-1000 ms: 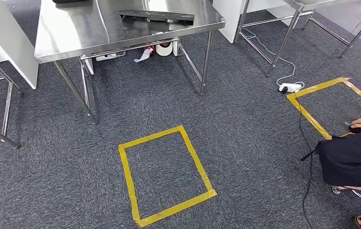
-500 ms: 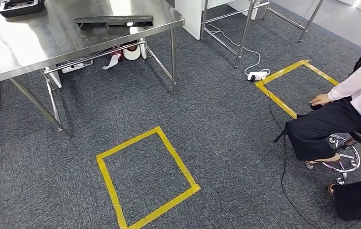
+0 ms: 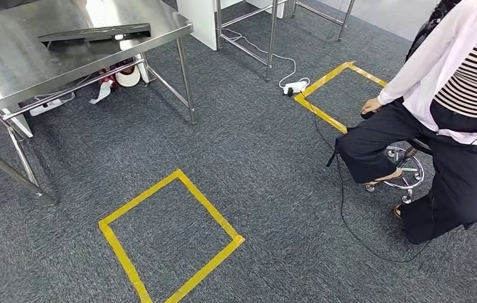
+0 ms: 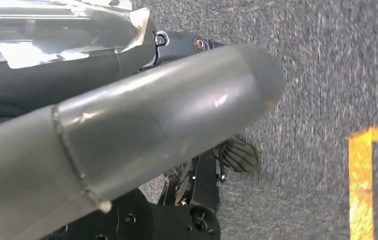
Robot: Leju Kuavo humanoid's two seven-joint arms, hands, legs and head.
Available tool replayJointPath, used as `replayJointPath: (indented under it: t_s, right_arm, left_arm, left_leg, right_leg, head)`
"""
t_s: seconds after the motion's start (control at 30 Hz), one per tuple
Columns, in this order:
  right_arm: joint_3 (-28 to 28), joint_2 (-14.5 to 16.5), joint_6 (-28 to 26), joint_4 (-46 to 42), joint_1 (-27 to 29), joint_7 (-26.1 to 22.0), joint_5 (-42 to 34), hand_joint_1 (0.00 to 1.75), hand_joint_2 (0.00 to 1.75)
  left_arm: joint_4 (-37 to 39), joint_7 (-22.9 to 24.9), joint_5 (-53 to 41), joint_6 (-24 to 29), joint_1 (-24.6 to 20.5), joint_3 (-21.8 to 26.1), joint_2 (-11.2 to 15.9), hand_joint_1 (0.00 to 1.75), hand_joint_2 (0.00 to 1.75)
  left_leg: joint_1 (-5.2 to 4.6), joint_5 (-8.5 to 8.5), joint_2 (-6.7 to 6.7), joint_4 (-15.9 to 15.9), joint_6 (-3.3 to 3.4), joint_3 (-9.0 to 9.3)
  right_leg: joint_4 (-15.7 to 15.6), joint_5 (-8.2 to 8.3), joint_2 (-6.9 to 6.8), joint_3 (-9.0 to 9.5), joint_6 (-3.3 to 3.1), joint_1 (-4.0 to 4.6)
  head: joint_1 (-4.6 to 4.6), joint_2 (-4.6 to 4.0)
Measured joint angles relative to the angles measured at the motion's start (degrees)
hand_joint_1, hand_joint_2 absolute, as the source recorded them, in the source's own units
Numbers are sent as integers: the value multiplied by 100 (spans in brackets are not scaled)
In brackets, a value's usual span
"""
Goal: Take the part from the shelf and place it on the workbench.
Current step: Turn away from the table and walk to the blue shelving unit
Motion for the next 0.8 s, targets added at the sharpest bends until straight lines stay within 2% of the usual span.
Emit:
replayJointPath:
  t_s: [0.03, 0.07, 0.13, 0.17, 0.2, 0.27, 0.3, 0.33, 0.37, 0.4, 0.43, 0.5, 0.53, 0.57, 0.63, 0.67, 0.7, 0.77, 0.8]
  right_arm:
    - [-1, 7, 14, 1, -10, 7, 1, 0, 0]
    - [-2, 14, 28, 1, -16, 16, 2, 0, 0]
    - [-4, 13, 49, 3, -3, 34, 3, 0, 0]
    - [-6, 13, 55, 3, 3, 43, 3, 0, 0]
    - [-7, 13, 61, 3, 7, 52, 2, 0, 0]
    - [-8, 15, 76, 3, 6, 62, 1, 0, 0]
    - [-8, 16, 82, 3, 7, 64, 1, 0, 0]
    - [-8, 19, 87, 3, 13, 64, 1, 0, 0]
    - [-8, 18, 87, 3, 20, 64, 1, 0, 0]
    - [-9, 16, 87, 3, 27, 64, 1, 0, 0]
    - [-9, 14, 87, 3, 32, 64, 1, 0, 0]
    - [-10, 28, 92, 3, 24, 64, 1, 0, 0]
    - [-10, 39, 103, 2, 16, 64, 1, 0, 0]
    - [-10, 49, 121, 2, 11, 64, 1, 0, 0]
    - [-10, 55, 153, 3, 18, 69, 1, 0, 0]
    - [-11, 51, 163, 3, 28, 73, 1, 0, 0]
    - [-14, 45, 164, 3, 33, 78, 0, 0, 0]
    - [-22, 32, 167, 3, 22, 84, -16, 0, 0]
    - [-28, 28, 167, 3, 15, 86, -28, 0, 0]
  left_arm:
    - [-1, 1, -1, 1, -4, -1, 8, 0, 0]
    - [-1, 1, -3, 1, -12, -1, 16, 0, 0]
    - [2, 2, -8, -1, -32, -3, 10, 0, 0]
    - [2, 3, -10, -1, -39, -4, 9, 0, 0]
    - [3, 4, -11, -1, -39, -4, 8, 0, 0]
    - [4, 7, -15, -3, -25, -5, 5, 0, 0]
    - [4, 9, -18, -4, -16, -5, 4, 0, 0]
    - [5, 11, -19, -5, -10, -5, 4, 0, 0]
    - [5, 12, -19, -5, -6, -5, 4, 0, 0]
    - [5, 13, -19, -6, -6, -5, 4, 0, 0]
    - [5, 13, -19, -7, -6, -5, 3, 0, 0]
    - [5, 13, -24, -13, -7, -7, 14, 0, 0]
    - [6, 11, -29, -20, -8, -8, 21, 0, 0]
    - [7, 10, -34, -28, -10, -8, 27, 0, 0]
    - [7, 3, -43, -44, -16, -9, 28, 0, 0]
    - [7, 0, -46, -50, -18, -10, 23, 0, 0]
    - [7, -4, -51, -56, -17, -10, 19, 0, 0]
    - [7, -9, -67, -70, -6, -11, 10, 0, 0]
    - [7, -11, -78, -81, 1, -11, 7, 0, 0]
  left_leg:
    - [-12, -31, 51, 33, -54, 8]
    - [-23, -57, 100, 50, -97, 23]
    - [4, -84, 167, 51, -154, 59]
    - [28, -145, 97, 90, -180, 54]
    - [46, -274, -42, 225, -199, 4]
    - [60, -705, -390, 850, -204, -268]
    - [56, -920, -484, 1282, -187, -467]
    - [49, -1045, -524, 1638, -163, -641]
    - [38, -1058, -540, 1827, -128, -744]
    - [20, -940, -557, 1772, -78, -735]
    - [-5, -722, -598, 1482, -14, -615]
    - [-69, -270, -856, 672, 152, -270]
    - [-98, -149, -962, 400, 214, -158]
    - [-121, -101, -1033, 261, 256, -109]
    - [-146, -75, -941, 186, 275, -93]
    - [-138, -34, -873, 123, 268, -73]
    - [-129, 9, -798, 56, 263, -52]
    - [-105, 68, -624, -33, 248, -36]
    - [-107, 70, -537, -37, 253, -47]
  right_leg:
    - [-160, 55, -82, 84, -34, 4]
    - [-171, 69, -105, 72, -102, 23]
    - [-152, 79, 20, 27, -239, 38]
    - [-150, 91, 79, 24, -294, 34]
    - [-153, 111, 142, 19, -344, 30]
    - [-155, 157, 266, -15, -421, 53]
    - [-154, 173, 337, -41, -446, 84]
    - [-153, 185, 414, -59, -466, 116]
    - [-152, 192, 492, -70, -476, 147]
    - [-151, 199, 575, -70, -487, 177]
    - [-152, 204, 657, -61, -495, 202]
    - [-150, 216, 803, -51, -497, 238]
    - [-148, 225, 865, -62, -488, 240]
    - [-149, 237, 921, -81, -470, 233]
    - [-172, 278, 1028, -136, -407, 221]
    - [-147, 278, 980, -172, -385, 228]
    - [-51, 228, 865, -239, -376, 241]
    - [490, -57, 547, -510, -395, 248]
    - [876, -241, 461, -695, -395, 239]
  head:
    - [-5, 0]
    - [-19, 0]
    - [-59, 0]
    - [-67, 0]
    - [-75, 0]
    - [-97, 0]
    - [-105, 0]
    - [-109, 0]
    - [-110, 0]
    - [-111, 0]
    - [-110, 0]
    - [-103, 0]
    - [-101, 0]
    - [-104, 0]
    - [-120, 0]
    - [-124, 0]
    - [-117, 0]
    - [-78, 0]
    - [-59, 0]
